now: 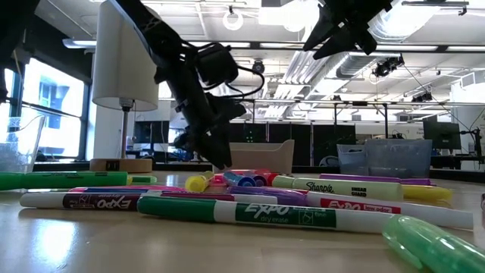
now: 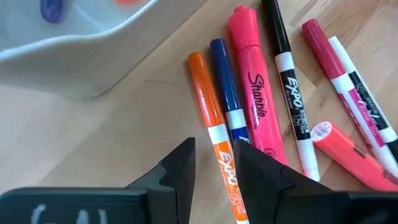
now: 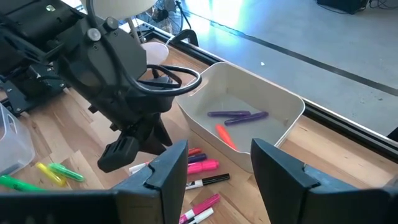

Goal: Pick & Place Markers
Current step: Put the orange marker pen into the transparent bin

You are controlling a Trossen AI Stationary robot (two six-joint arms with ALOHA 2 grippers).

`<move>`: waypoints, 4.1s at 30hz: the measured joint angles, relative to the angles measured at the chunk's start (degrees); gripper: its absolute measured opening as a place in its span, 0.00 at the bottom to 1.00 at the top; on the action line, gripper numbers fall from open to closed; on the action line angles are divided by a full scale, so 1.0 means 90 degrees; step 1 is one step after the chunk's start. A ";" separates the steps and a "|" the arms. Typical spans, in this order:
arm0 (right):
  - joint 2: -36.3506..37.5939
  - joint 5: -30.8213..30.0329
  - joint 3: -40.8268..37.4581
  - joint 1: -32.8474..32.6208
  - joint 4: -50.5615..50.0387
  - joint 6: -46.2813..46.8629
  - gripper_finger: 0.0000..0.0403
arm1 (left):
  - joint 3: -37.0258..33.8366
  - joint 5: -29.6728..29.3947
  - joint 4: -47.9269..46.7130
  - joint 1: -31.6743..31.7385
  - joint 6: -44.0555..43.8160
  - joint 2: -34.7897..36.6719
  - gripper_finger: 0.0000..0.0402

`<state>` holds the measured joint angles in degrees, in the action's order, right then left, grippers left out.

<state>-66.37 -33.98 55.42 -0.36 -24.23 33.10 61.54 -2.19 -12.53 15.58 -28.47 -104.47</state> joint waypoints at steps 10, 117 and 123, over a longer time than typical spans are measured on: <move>0.0000 -0.0002 -0.0002 0.0000 -0.0003 -0.0012 0.41 | 0.0004 -0.0414 -0.0153 -0.0159 0.0014 -0.0105 0.27; 0.0002 0.0301 -0.0002 -0.0007 -0.0491 0.0061 0.41 | -0.0694 -0.0912 -0.5976 -0.0911 -0.2304 0.3985 0.00; 0.0002 0.0218 -0.0002 -0.0007 -0.0491 0.0160 0.41 | -0.1782 -0.0262 -0.5474 0.0074 -0.1206 0.4090 0.00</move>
<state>-66.35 -32.01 55.40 -0.43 -28.64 34.54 45.50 -4.55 -61.80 16.24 -39.32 -67.66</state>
